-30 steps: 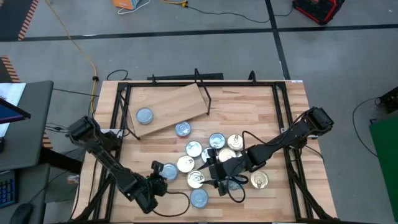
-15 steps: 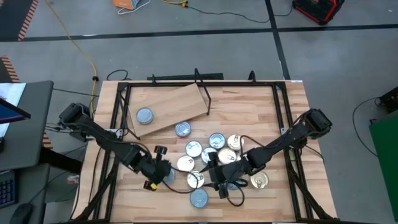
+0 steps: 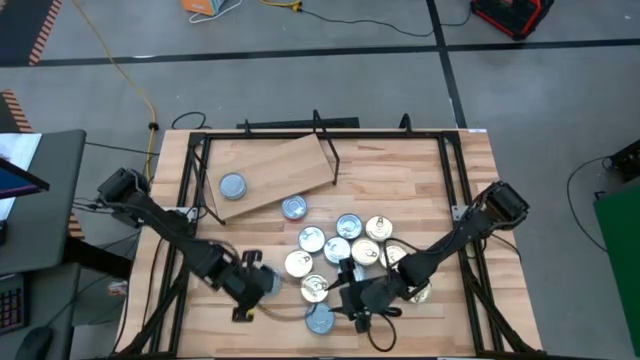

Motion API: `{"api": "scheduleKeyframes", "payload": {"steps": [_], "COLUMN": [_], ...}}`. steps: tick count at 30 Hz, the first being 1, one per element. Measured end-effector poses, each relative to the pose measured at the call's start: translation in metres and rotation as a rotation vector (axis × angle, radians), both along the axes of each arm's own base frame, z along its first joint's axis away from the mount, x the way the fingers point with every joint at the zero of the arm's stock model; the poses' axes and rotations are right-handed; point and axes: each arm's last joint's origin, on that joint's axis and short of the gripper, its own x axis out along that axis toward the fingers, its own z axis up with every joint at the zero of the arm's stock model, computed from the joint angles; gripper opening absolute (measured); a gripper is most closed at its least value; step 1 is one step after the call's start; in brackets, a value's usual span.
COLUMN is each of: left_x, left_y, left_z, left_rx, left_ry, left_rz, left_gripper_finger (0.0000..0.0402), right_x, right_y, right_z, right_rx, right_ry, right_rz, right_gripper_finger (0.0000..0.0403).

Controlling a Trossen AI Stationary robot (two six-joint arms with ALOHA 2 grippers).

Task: Stack canned seafood by type on shelf
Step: Stack the green white tuna can on top of the green white tuna can on the shelf

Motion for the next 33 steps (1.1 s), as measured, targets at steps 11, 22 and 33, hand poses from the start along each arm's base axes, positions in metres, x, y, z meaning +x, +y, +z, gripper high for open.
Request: {"api": "scheduleKeyframes", "payload": {"steps": [11,22,33], "left_x": [-0.008,-0.019,-0.025], "left_y": [-0.037,-0.054,-0.052], "left_z": [-0.047,-0.071,-0.071], "left_rx": [0.335,0.555,0.552], "left_ry": [-0.024,-0.062,-0.002], "left_rz": [-0.158,-0.286,-0.289], "left_gripper_finger": [0.0224,0.0134,0.0002], "right_x": [-0.002,-0.002,-0.002], "right_y": [0.003,0.002,0.002], "right_z": [0.001,0.001,0.001], "right_rx": [0.014,0.030,0.035], "right_ry": [-0.004,0.000,0.001], "right_rz": [-0.002,-0.015,-0.018], "right_gripper_finger": [0.0271,0.0271,0.0271]}}
